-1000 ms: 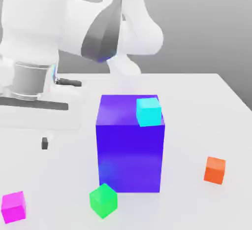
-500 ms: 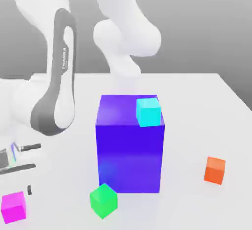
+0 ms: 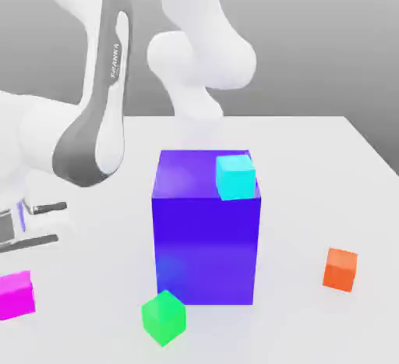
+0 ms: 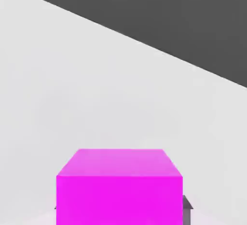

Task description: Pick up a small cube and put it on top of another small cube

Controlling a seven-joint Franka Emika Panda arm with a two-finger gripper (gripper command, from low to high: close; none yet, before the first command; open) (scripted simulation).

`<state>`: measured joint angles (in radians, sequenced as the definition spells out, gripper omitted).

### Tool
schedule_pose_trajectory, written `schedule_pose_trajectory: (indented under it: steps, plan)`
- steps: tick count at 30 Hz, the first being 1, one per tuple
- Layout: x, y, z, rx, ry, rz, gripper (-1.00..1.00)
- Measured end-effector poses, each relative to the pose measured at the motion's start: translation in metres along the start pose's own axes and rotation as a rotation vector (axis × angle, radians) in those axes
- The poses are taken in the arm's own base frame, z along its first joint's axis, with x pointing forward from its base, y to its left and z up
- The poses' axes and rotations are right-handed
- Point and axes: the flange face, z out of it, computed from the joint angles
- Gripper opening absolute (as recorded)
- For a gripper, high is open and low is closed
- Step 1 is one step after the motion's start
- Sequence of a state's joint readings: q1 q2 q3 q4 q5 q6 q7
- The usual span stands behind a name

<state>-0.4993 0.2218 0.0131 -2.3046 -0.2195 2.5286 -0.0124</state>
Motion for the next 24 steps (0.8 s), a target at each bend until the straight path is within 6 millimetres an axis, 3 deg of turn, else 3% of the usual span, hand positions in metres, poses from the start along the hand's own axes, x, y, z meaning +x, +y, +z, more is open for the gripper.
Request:
schedule_pose_trajectory:
  steps: [6,12,18,24]
  plan:
    - [0.0,-0.052,-0.086,-0.154,0.021,-0.189,-1.0]
    - [-0.02,-0.099,-0.173,-0.299,0.059,-0.332,-1.0]
    - [-0.061,-0.14,-0.259,-0.429,0.114,-0.445,-1.0]
    - [-0.121,-0.173,-0.338,-0.537,0.187,-0.542,-1.0]
